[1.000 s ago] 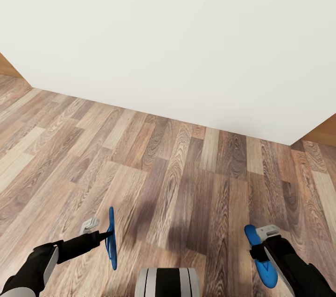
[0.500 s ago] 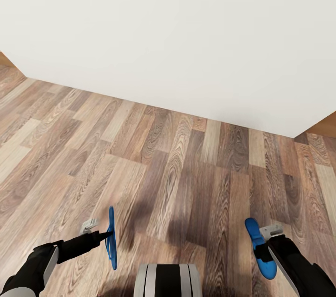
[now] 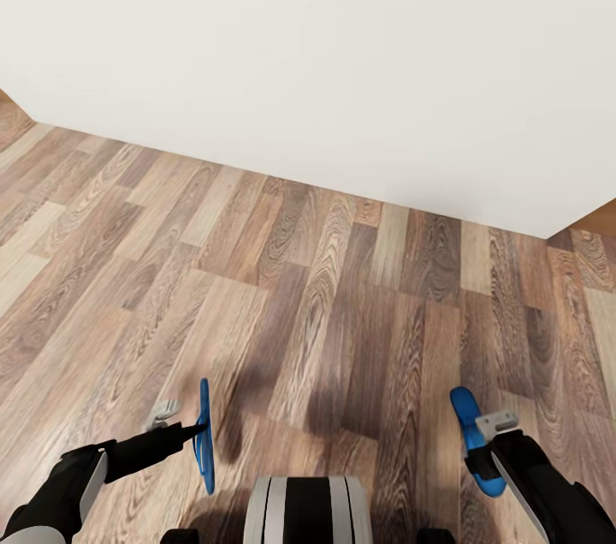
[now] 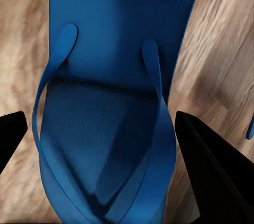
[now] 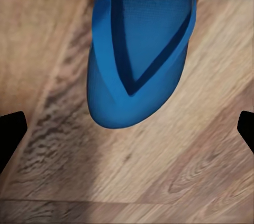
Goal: In the bedroom, move the book from the bed onto either nightstand, and place the two sandals side by side next to the bed.
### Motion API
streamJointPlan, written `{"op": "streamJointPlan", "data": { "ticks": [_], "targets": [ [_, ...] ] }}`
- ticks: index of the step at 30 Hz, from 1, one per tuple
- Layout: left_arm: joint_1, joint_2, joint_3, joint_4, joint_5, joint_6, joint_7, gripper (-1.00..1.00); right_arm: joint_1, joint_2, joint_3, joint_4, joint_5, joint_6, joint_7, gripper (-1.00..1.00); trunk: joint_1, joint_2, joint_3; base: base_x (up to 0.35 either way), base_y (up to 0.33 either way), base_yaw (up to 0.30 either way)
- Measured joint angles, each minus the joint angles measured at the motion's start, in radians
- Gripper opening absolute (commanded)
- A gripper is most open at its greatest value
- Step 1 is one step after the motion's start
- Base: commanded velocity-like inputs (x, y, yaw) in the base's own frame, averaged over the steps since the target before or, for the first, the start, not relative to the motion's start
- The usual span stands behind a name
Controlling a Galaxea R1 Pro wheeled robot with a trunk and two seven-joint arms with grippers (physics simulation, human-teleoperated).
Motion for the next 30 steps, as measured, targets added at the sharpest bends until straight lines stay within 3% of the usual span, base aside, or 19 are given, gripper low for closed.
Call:
{"op": "streamJointPlan", "data": {
  "ticks": [19,30],
  "targets": [
    [0.0,0.0,0.001,0.0,0.001,0.0,0.0,-1.0,0.0,0.0,0.0,-0.001,0.001,0.0,-0.001,1.0,0.009,-0.004,-0.073,0.0,0.0,0.0],
    [0.0,0.001,0.008,0.0,0.005,0.0,-0.004,-1.0,0.0,0.0,0.0,0.0,0.0,0.0,-0.001,1.0,0.008,-0.004,-0.074,0.021,0.0,0.0]
  ]
}}
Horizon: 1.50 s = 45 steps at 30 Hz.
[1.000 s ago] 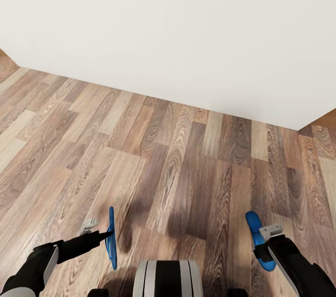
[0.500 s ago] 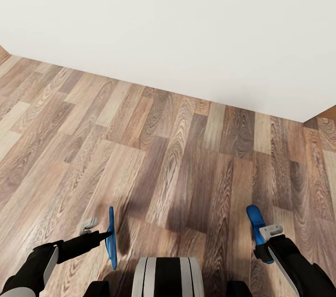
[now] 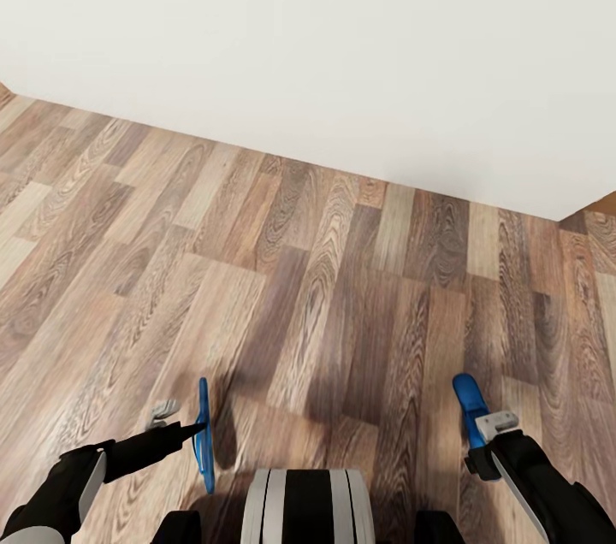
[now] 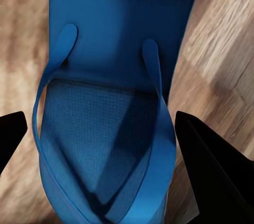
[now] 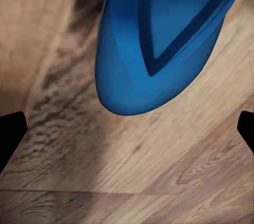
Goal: In the bedroom, move the book from the bed onto either nightstand, and place the two sandals side by side next to the bed.
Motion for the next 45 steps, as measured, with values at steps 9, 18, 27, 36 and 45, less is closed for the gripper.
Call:
{"op": "streamJointPlan", "data": {
  "ticks": [9,18,27,36,45],
  "targets": [
    [0.0,0.0,0.001,0.0,0.0,-0.003,0.002,-1.0,0.0,0.0,0.0,-0.001,0.0,0.0,0.0,1.0,0.0,0.0,0.0,0.101,0.0,0.0],
    [0.0,0.0,0.001,0.0,0.0,-0.007,0.002,-1.0,0.0,0.0,0.0,0.0,0.0,0.0,0.0,1.0,0.0,0.0,0.0,0.197,0.0,0.0],
    [0.0,0.0,0.0,0.0,0.0,-0.007,0.003,-1.0,0.0,0.0,0.0,-0.001,0.0,0.0,0.0,1.0,0.0,0.0,0.0,0.101,0.0,0.0],
    [0.0,0.0,0.0,0.0,0.0,-0.007,0.004,-1.0,0.0,0.0,0.0,0.0,0.0,0.0,0.0,1.0,0.0,0.0,0.0,0.035,0.0,0.0],
    [0.0,0.0,0.0,0.0,-0.002,-0.007,0.004,-1.0,0.0,0.001,0.0,0.0,0.004,-0.007,0.0,1.0,0.001,0.0,-0.008,0.001,0.0,0.0]
  ]
}}
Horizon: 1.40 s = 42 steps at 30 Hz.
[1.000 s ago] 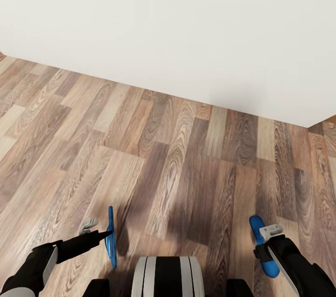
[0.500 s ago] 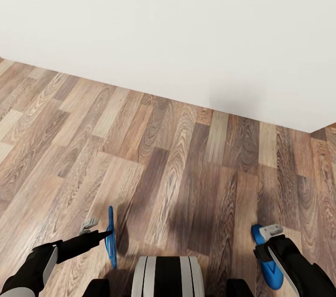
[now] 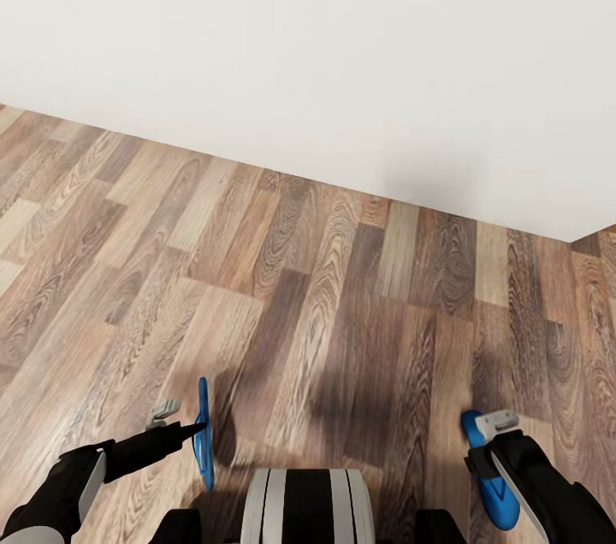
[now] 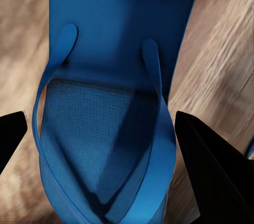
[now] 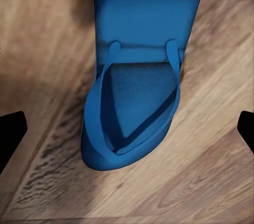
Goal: In the bedroom, move the book from the bed onto either nightstand, and place the two sandals side by side next to the bed.
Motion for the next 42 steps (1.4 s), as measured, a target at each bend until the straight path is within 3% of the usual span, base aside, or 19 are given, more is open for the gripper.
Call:
{"op": "streamJointPlan", "data": {
  "ticks": [12,15,19,24,30,38,42],
  "targets": [
    [0.0,0.0,0.0,0.0,0.001,0.0,0.0,-1.0,0.0,-0.001,-0.007,0.002,0.001,-0.083,0.0,1.0,0.001,-0.001,-0.008,0.0,0.0,0.0],
    [0.0,0.0,0.0,0.0,0.0,0.0,0.0,-1.0,0.0,-0.001,-0.007,0.002,0.001,-0.089,0.001,1.0,0.002,-0.001,-0.019,0.0,0.0,0.0],
    [0.0,0.0,-0.001,0.0,0.0,0.0,0.0,-1.0,0.0,-0.001,-0.006,0.001,0.001,-0.09,0.001,1.0,0.004,-0.002,-0.035,0.0,0.0,0.0],
    [0.0,0.0,-0.001,0.0,0.001,0.0,0.0,-1.0,0.0,-0.001,-0.007,0.002,0.001,-0.09,0.001,1.0,0.004,-0.002,-0.035,0.0,0.0,0.0],
    [-0.001,0.0,0.0,-0.001,0.012,0.008,0.0,-1.0,0.0,-0.001,-0.006,0.001,0.001,-0.09,0.001,1.0,0.007,-0.004,-0.058,0.0,0.0,0.0],
    [-0.001,0.011,-0.004,-0.037,0.004,0.012,-0.058,-1.0,0.0,-0.001,-0.004,0.001,0.001,-0.091,0.001,1.0,0.01,-0.005,-0.089,0.0,0.0,0.0],
    [-0.001,0.011,-0.003,-0.037,0.003,0.012,-0.058,-1.0,0.0,-0.001,-0.003,0.001,0.001,-0.09,0.001,1.0,0.01,-0.005,-0.089,0.0,0.0,0.0]
  ]
}}
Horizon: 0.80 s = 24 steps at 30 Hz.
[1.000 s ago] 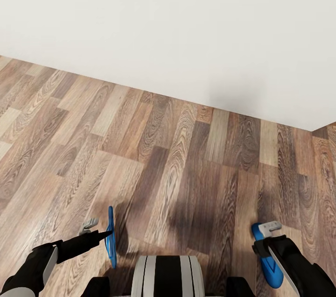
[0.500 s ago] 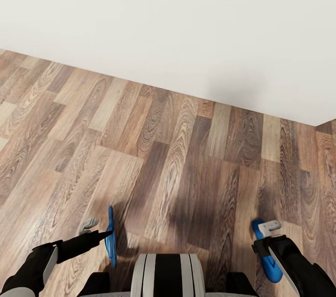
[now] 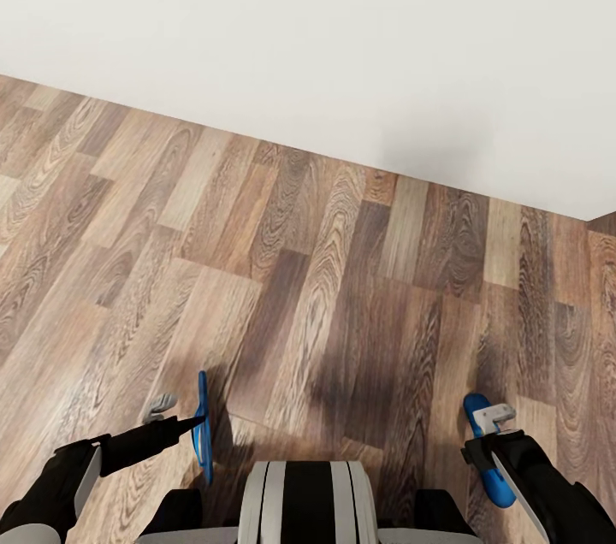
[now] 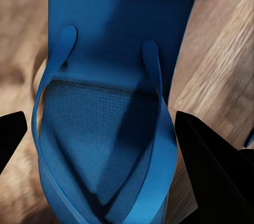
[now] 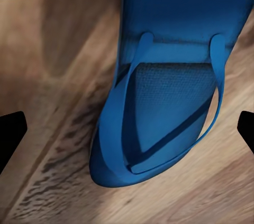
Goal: In the bedroom, move the book from the bed onto either nightstand, and place the two sandals side by side next to the bed.
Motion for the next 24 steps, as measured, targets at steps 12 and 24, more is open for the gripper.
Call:
{"op": "streamJointPlan", "data": {
  "ticks": [12,24],
  "targets": [
    [0.0,0.0,0.001,0.0,0.002,0.002,0.001,-1.0,0.0,0.001,0.002,0.0,0.0,0.0,0.0,1.0,0.0,0.0,0.0,0.0,0.0,0.0],
    [0.0,0.0,0.002,0.005,0.003,0.001,-0.002,-1.0,0.0,0.002,-0.003,0.001,0.0,0.0,0.0,1.0,0.0,0.0,0.0,0.0,0.0,0.0]
  ]
}}
